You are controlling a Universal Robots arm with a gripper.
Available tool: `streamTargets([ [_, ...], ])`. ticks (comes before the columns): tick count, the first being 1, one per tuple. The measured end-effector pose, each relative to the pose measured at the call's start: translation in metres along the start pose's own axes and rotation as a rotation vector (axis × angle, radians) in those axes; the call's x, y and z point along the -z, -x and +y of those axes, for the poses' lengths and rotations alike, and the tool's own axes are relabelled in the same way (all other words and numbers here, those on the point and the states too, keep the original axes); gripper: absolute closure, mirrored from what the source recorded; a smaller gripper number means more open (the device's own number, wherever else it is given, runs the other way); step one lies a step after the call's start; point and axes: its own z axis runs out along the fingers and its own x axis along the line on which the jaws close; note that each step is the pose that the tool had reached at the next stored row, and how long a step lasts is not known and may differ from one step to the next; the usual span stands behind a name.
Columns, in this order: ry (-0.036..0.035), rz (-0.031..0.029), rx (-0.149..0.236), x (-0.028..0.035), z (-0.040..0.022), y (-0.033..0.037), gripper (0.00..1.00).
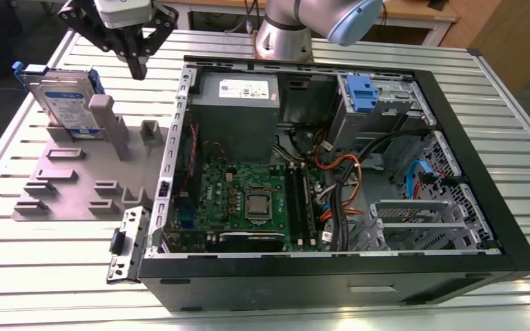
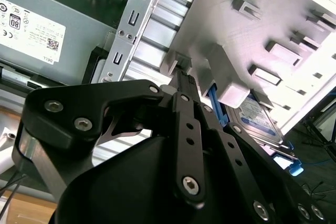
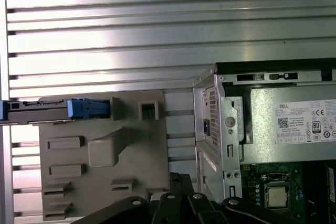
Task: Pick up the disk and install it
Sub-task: 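Reach for the disk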
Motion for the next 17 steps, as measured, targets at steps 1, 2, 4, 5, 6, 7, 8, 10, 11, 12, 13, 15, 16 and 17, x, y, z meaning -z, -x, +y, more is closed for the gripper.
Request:
streamTargets([
  [1, -0.0001, 0.0014, 0.0, -0.0008, -0.0001, -0.001, 0.89],
  [2, -0.0002, 0.0017, 0.0, -0.0009, -0.0001, -0.001, 0.89],
  [4, -0.0002, 0.0022, 0.0, -0.001, -0.0001, -0.0011, 0.89],
  [5, -0.0002, 0.0022, 0.0, -0.0011, -0.0001, -0.0013, 0.89],
  [6, -0.0002, 0.0023, 0.0, -0.0011, -0.0001, -0.0013, 0.89],
  [7, -0.0002, 0.0025, 0.0, -0.0012, -0.0002, -0.0013, 0.89],
  [8, -0.0001, 0.0024, 0.0, -0.0013, -0.0002, -0.0014, 0.89],
  [10, -0.0001, 0.0024, 0.0, -0.0013, -0.0002, -0.0017, 0.89],
  [11, -0.0002, 0.0025, 0.0, -0.0013, -0.0002, -0.002, 0.89],
  [12, -0.0001, 0.0025, 0.0, -0.0013, -0.0002, -0.0022, 0.89],
  [13, -0.0001, 0.0025, 0.0, -0.0013, -0.0002, -0.0023, 0.89],
  [15, -0.0002, 0.0026, 0.0, -0.0012, -0.0002, -0.0025, 0.89],
  [16, -0.0002, 0.0025, 0.0, -0.0013, -0.0002, -0.0027, 0.89],
  [17, -0.0002, 0.0025, 0.0, -0.0013, -0.0003, -0.0028, 0.89],
])
